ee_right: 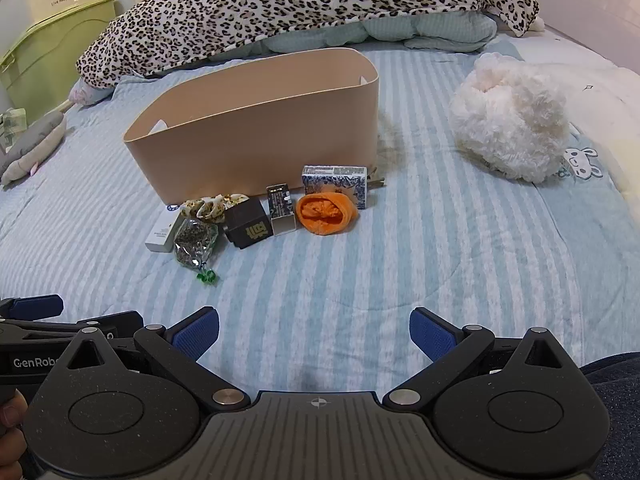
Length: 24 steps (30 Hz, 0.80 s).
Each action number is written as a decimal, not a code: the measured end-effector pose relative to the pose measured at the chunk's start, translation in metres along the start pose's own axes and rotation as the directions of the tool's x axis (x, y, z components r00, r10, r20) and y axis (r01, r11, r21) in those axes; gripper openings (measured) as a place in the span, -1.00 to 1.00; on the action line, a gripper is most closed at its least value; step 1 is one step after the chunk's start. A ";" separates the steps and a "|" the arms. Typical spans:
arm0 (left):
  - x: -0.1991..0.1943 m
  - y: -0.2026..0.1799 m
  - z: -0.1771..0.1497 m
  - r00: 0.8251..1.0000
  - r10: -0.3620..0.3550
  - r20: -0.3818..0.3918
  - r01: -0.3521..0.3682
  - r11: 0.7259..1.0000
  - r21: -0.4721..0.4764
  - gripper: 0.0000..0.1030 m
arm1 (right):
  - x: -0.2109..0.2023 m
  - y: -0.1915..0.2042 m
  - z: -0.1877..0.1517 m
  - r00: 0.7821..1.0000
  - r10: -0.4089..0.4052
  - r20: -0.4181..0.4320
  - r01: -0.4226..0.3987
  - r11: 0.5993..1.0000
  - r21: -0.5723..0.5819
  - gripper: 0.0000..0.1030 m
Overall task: Organize objects
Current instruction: 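Move both grippers toward the items in front of the beige basket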
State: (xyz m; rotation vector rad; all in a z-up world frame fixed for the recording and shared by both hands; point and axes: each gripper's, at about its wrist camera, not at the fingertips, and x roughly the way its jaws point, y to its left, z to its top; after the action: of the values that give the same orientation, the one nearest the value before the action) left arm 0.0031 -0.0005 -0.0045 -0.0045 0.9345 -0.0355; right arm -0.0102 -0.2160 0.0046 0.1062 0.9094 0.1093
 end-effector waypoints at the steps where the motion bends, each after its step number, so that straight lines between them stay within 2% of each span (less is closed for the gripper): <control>1: 0.000 0.000 0.000 1.000 0.000 -0.001 0.000 1.000 0.000 1.00 | 0.000 0.000 0.000 1.000 0.000 -0.001 0.000 1.000 -0.001 1.00; 24: 0.005 0.000 0.001 1.000 -0.001 -0.008 0.001 1.000 0.010 1.00 | 0.005 -0.001 0.002 1.000 0.001 -0.008 -0.001 1.000 0.001 1.00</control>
State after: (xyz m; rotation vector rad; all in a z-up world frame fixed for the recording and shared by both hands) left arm 0.0072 -0.0009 -0.0078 0.0049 0.9427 -0.0411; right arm -0.0059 -0.2169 0.0017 0.1073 0.9173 0.1098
